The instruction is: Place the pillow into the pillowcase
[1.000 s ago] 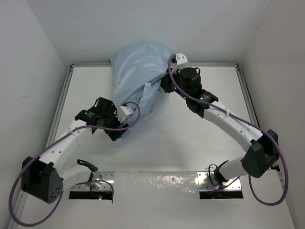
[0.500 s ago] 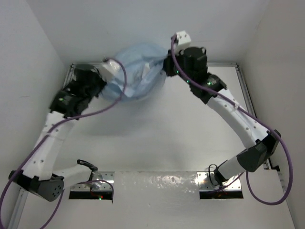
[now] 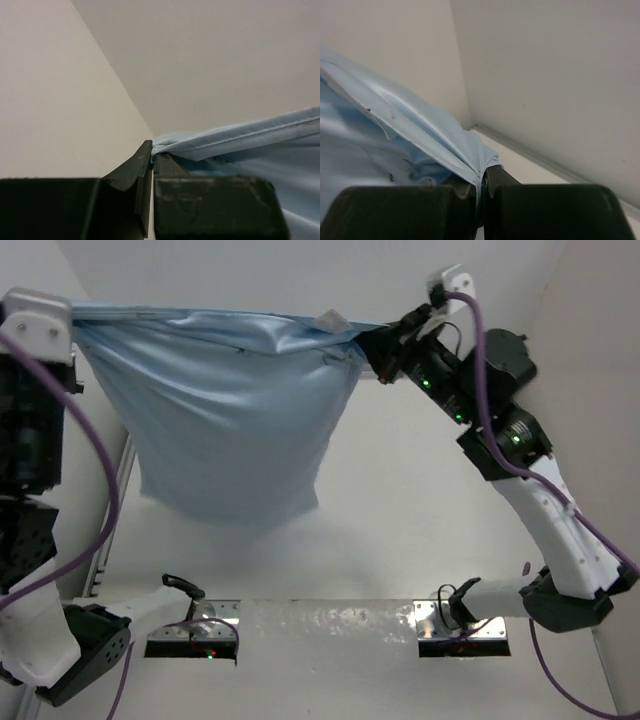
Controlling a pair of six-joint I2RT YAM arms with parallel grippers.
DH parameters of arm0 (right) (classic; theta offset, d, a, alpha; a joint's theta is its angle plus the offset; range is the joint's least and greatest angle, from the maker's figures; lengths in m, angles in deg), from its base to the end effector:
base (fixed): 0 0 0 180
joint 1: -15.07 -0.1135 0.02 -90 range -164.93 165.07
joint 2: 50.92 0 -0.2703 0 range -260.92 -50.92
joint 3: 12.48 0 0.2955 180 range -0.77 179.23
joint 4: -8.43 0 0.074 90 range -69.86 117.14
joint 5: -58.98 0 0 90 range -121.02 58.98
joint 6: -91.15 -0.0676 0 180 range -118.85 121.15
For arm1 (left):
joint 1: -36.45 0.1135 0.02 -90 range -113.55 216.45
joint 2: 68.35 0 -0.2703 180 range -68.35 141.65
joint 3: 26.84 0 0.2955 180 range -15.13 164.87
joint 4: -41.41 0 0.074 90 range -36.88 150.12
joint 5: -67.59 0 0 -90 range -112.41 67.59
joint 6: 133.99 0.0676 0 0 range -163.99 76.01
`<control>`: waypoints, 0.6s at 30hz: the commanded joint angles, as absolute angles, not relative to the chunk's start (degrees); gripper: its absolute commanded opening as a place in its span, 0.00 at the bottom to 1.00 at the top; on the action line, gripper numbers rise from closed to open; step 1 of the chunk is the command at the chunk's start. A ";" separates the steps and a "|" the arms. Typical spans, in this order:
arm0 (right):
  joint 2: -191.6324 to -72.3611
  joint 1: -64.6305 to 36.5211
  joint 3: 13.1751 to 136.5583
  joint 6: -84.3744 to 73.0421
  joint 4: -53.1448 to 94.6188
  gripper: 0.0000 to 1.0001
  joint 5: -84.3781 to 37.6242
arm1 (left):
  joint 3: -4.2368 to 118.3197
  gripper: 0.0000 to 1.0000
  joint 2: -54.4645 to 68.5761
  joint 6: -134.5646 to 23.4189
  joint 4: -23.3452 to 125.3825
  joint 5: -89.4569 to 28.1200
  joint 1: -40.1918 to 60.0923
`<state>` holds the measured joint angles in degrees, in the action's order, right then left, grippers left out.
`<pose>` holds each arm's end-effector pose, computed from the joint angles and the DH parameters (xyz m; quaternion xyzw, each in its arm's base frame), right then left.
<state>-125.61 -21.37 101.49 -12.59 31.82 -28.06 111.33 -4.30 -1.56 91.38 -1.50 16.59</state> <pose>0.2501 0.1890 0.6000 -0.1388 0.5865 0.3524 0.7159 0.1095 -0.0139 0.6969 0.1461 0.5363 0.2583 0.7902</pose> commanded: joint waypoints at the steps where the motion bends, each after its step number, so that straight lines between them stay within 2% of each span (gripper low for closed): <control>1: -130.45 -18.68 101.70 -12.30 31.30 0.00 -33.92 | 111.08 0.00 -1.29 3.73 83.80 12.22 17.55; 6: -143.33 -18.68 109.69 -13.18 32.44 0.00 -31.29 | 111.88 0.00 -0.94 6.27 82.83 13.79 17.55; 12: -160.76 -18.68 136.21 -18.27 33.51 0.00 -27.24 | 109.59 0.00 -1.11 17.34 70.28 22.57 17.47; 14: -161.66 -18.50 136.43 -19.24 28.88 0.00 -27.24 | 111.07 0.00 -0.41 20.86 66.49 23.03 17.47; 18: -155.00 -15.70 129.85 -19.95 22.43 0.00 -27.50 | 117.75 0.00 1.52 22.11 64.46 21.63 17.20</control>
